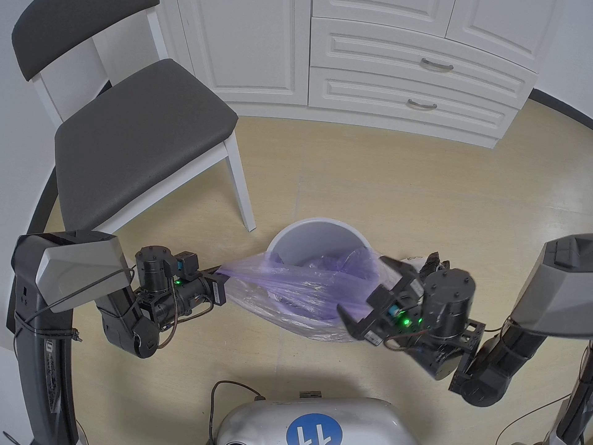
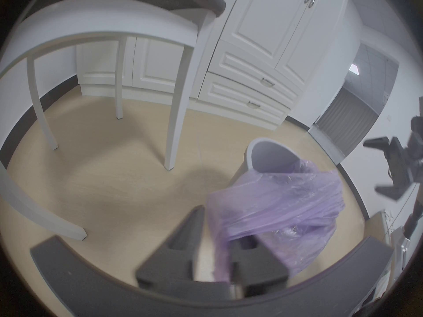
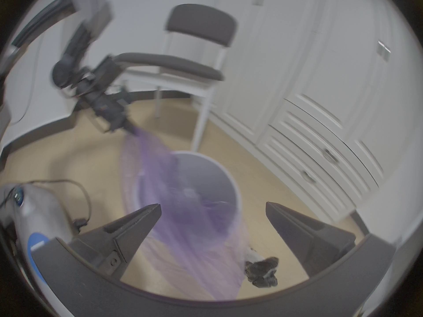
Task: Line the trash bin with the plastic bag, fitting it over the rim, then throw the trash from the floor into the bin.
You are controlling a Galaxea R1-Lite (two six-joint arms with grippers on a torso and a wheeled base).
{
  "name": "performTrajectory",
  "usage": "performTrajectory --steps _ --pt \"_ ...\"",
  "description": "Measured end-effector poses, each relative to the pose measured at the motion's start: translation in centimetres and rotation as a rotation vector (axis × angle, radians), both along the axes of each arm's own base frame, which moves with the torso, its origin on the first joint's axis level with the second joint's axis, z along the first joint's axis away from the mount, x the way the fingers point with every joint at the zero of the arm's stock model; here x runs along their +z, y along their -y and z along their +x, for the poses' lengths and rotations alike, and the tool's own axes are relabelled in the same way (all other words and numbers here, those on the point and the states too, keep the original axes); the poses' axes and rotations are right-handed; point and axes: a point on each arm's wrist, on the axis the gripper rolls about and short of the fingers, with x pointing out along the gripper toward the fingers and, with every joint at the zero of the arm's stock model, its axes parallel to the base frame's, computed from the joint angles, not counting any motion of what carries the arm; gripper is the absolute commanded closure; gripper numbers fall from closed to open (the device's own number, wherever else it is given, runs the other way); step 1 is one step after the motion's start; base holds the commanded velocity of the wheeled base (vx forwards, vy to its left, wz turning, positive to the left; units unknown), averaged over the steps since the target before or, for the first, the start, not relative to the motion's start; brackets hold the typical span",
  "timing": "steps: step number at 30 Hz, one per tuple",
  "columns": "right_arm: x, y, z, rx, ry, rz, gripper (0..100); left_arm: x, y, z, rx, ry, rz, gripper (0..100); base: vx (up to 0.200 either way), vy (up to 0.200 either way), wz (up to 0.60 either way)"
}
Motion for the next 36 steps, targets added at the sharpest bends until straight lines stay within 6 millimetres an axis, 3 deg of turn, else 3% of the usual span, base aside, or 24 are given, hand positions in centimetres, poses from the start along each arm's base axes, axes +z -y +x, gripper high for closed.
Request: performTrajectory --steps 5,15,25,36 --pt "-0.8 -3.2 -1.7 0.099 -0.008 -0.122 0 0.3 0.2 -0.4 -0.007 0.028 -0.04 0 0.0 0.0 0.0" --pt "-3.6 -4.4 -1.9 0.095 -0.05 -0.207 0 0.1 0.3 -0.5 -0.01 0.023 -0.046 0 0.0 0.0 0.0" --pt "-5.4 -5.0 0.6 0.049 -0.057 -0.21 0 0.1 0.2 -0.4 -0.004 0.024 -0.046 0 0.0 0.0 0.0" --pt "-5.3 -4.6 4.3 -0.026 -0.053 -0.18 0 0.0 0.1 -0.4 -0.004 0.024 -0.046 0 0.0 0.0 0.0"
